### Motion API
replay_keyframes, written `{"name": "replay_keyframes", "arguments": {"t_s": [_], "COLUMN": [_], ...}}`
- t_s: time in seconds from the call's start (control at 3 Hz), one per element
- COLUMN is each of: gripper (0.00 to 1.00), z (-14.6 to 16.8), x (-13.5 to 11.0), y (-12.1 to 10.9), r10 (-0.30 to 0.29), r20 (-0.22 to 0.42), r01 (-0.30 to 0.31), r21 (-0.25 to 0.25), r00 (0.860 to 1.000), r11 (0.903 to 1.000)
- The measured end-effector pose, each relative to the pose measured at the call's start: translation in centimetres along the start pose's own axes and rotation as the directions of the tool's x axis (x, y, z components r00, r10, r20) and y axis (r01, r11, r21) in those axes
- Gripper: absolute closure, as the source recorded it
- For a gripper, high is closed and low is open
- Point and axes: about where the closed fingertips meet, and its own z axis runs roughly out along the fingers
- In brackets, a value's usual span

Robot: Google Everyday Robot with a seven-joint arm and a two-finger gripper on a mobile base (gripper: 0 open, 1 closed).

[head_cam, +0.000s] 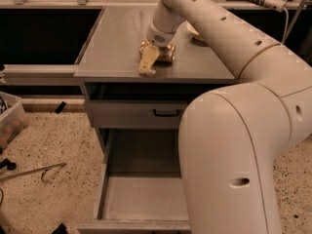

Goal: Pick orange can from middle drawer and place on counter

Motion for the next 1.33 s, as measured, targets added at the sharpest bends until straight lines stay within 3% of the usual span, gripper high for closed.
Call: {"name": "replay_keyframes", "arguments": {"t_s": [0.67,1.0,1.33], "gripper": [0.0,0.0,0.0], "z": [-0.1,-2.9,-7.8], "x": [0.2,1.3,3.1], "y": [-0.1,-1.0,-2.4], "r10": [0.008,0.043,0.089], "r20": [0.004,-0.003,-0.013], "r01": [-0.008,-0.043,-0.084], "r21": [0.004,0.074,0.202], "r00": [1.0,0.999,0.996], "r11": [1.0,0.9964,0.9758]}}
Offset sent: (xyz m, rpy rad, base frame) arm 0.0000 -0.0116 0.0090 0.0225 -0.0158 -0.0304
